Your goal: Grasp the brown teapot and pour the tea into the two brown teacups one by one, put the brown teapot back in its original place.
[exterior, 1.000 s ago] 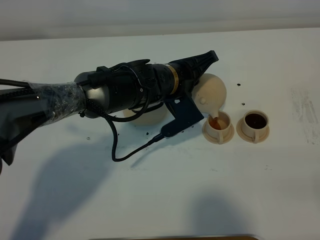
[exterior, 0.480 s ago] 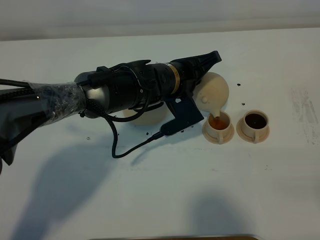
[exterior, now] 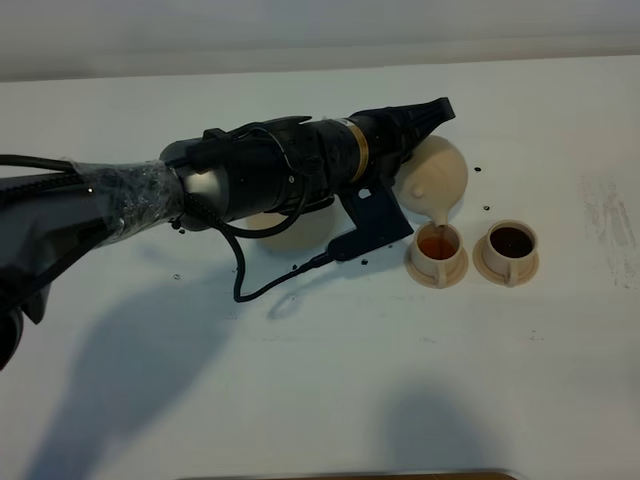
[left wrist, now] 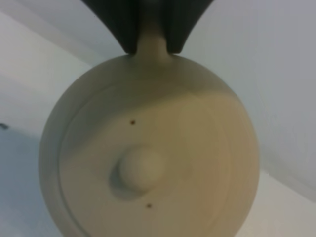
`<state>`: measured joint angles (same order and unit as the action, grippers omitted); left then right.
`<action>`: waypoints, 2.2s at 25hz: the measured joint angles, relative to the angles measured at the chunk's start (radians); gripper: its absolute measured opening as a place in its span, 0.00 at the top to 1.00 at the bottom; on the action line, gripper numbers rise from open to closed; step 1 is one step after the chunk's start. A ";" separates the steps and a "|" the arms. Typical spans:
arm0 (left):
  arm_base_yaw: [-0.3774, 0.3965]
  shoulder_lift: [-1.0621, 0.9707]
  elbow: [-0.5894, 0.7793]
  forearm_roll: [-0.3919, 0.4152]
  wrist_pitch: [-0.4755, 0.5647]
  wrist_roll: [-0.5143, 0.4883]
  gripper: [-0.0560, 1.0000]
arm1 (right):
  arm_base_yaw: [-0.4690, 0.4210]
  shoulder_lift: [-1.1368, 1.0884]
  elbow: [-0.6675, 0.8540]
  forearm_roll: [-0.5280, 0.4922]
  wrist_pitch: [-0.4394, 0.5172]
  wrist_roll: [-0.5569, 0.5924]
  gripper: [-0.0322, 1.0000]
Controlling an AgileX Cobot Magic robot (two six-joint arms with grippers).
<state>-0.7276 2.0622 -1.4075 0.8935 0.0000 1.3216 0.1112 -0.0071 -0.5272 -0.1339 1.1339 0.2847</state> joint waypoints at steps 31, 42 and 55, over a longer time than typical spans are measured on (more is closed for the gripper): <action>-0.009 0.001 -0.001 0.153 -0.020 0.017 0.87 | 0.000 0.000 0.000 0.000 0.000 0.000 0.57; -0.010 0.001 -0.001 0.175 -0.030 0.020 0.87 | 0.000 0.000 0.000 0.000 0.000 0.000 0.57; -0.017 -0.013 -0.001 0.185 -0.043 0.021 0.87 | 0.000 0.000 0.000 0.000 0.000 0.000 0.57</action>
<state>-0.7445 2.0493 -1.4085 1.0781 -0.0435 1.3422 0.1112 -0.0071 -0.5272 -0.1339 1.1339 0.2847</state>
